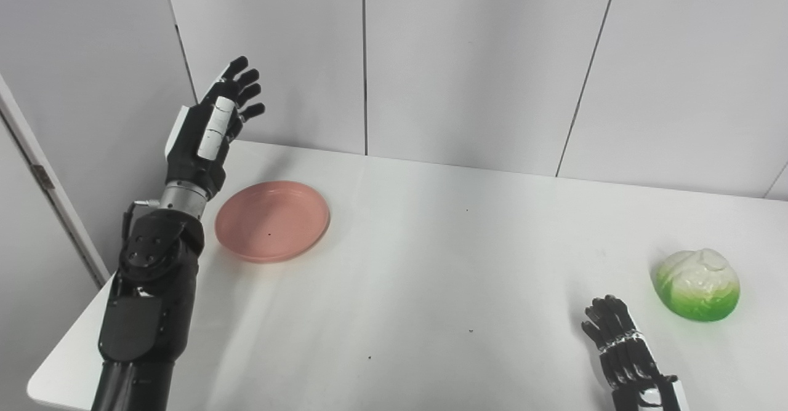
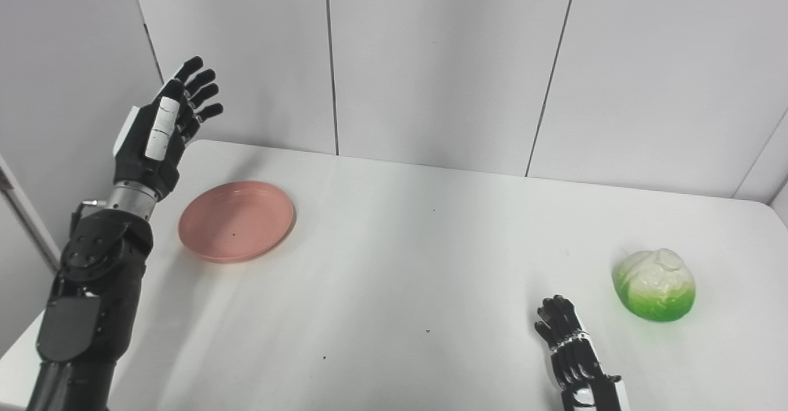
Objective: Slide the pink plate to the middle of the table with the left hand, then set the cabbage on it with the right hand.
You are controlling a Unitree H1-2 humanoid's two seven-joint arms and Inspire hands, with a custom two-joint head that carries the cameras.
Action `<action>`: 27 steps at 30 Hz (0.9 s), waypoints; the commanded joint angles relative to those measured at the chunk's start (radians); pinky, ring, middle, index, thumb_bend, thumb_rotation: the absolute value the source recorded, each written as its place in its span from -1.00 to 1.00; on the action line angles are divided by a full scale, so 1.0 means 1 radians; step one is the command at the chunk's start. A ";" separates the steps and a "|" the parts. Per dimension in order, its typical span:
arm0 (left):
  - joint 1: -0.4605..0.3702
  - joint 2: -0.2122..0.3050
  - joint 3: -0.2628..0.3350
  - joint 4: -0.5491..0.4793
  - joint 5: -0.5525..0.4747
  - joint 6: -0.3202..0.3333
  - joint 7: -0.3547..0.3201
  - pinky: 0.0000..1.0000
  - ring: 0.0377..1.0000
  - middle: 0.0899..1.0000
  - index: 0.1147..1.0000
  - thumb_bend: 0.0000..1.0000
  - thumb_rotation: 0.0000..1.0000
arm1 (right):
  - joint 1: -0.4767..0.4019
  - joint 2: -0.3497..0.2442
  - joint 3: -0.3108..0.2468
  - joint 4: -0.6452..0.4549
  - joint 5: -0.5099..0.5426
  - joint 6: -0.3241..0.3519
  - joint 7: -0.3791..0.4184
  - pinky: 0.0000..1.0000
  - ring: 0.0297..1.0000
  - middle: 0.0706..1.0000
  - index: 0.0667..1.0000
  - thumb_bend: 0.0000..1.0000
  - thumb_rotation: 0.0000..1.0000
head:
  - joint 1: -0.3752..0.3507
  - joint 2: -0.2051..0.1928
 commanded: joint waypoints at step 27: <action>-0.354 0.196 0.030 0.983 -0.001 -0.482 -0.063 0.40 0.65 0.66 0.62 0.90 0.66 | 0.023 -0.033 0.003 0.177 -0.024 0.069 -0.017 0.71 0.74 0.76 0.74 0.89 0.86 | -0.021 0.008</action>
